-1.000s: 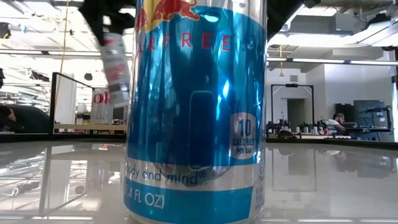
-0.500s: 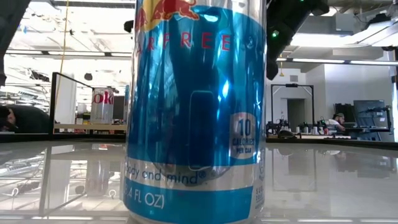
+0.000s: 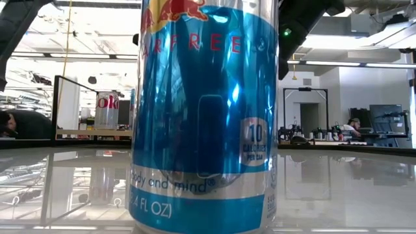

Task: Place canned beverage on shelf
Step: Put the peach vibe celsius soda can aligned with the other peach vibe celsius soda can on the shelf

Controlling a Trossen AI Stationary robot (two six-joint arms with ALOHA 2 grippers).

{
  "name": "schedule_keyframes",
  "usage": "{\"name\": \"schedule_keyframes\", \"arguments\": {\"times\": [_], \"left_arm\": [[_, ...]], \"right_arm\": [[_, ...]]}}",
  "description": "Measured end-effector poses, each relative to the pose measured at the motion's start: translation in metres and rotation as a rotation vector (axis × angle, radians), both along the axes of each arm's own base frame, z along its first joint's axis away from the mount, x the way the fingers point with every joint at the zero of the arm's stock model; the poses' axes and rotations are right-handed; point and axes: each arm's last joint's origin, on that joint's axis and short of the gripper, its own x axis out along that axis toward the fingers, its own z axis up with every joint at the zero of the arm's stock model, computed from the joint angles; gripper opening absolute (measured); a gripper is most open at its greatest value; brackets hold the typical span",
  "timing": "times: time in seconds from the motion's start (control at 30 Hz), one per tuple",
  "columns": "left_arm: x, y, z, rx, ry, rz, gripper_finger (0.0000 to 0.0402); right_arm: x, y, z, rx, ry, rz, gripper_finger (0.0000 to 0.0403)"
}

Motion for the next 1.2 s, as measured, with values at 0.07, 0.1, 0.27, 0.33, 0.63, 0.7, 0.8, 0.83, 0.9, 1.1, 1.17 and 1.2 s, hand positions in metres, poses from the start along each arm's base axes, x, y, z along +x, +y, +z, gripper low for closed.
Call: {"name": "schedule_keyframes", "arguments": {"times": [0.07, 0.1, 0.27, 0.33, 0.63, 0.7, 0.8, 0.83, 0.9, 1.1, 1.17, 1.2], "left_arm": [[0.0, 0.0, 0.001, -0.017, -0.014, 0.031, 0.0247], [0.0, 0.0, 0.001, -0.015, -0.015, 0.048, 0.0251], [0.0, 0.0, 0.0, -0.005, -0.011, 0.08, 0.028], [0.0, 0.0, 0.0, -0.003, -0.006, 0.069, 0.0288], [-0.001, 0.0, 0.0, 0.026, 0.019, 0.068, 0.0291], [-0.003, 0.0, 0.0, 0.038, 0.041, 0.07, 0.0291], [-0.005, 0.0, 0.0, 0.05, 0.068, 0.08, 0.0291], [-0.006, 0.0, -0.001, 0.053, 0.079, 0.081, 0.0291], [-0.008, -0.001, -0.001, 0.055, 0.104, 0.099, 0.0291], [-0.012, -0.002, -0.001, 0.053, 0.148, 0.161, 0.0292], [-0.013, -0.002, -0.001, 0.046, 0.147, 0.174, 0.029], [-0.013, -0.002, -0.001, 0.037, 0.142, 0.178, 0.0287]], "right_arm": [[0.0, 0.0, 0.0, 0.001, -0.006, 0.0, 0.0359], [0.001, 0.0, 0.001, 0.002, -0.009, 0.0, 0.0359], [0.001, 0.0, 0.001, 0.003, -0.016, 0.0, 0.0359], [0.002, 0.0, 0.001, 0.004, -0.022, 0.0, 0.0359], [0.002, 0.0, 0.001, 0.004, -0.023, 0.0, 0.0359], [0.002, 0.0, 0.002, 0.005, -0.026, 0.0, 0.0359], [0.002, 0.0, 0.002, 0.005, -0.027, 0.0, 0.0359], [0.002, 0.0, 0.002, 0.005, -0.027, 0.0, 0.0359], [0.002, 0.0, 0.002, 0.005, -0.028, 0.0, 0.0359], [0.002, 0.0, 0.002, 0.005, -0.029, 0.0, 0.0359], [0.002, 0.0, 0.002, 0.006, -0.031, 0.0, 0.0359], [0.002, 0.0, 0.002, 0.006, -0.034, 0.0, 0.0359]]}}
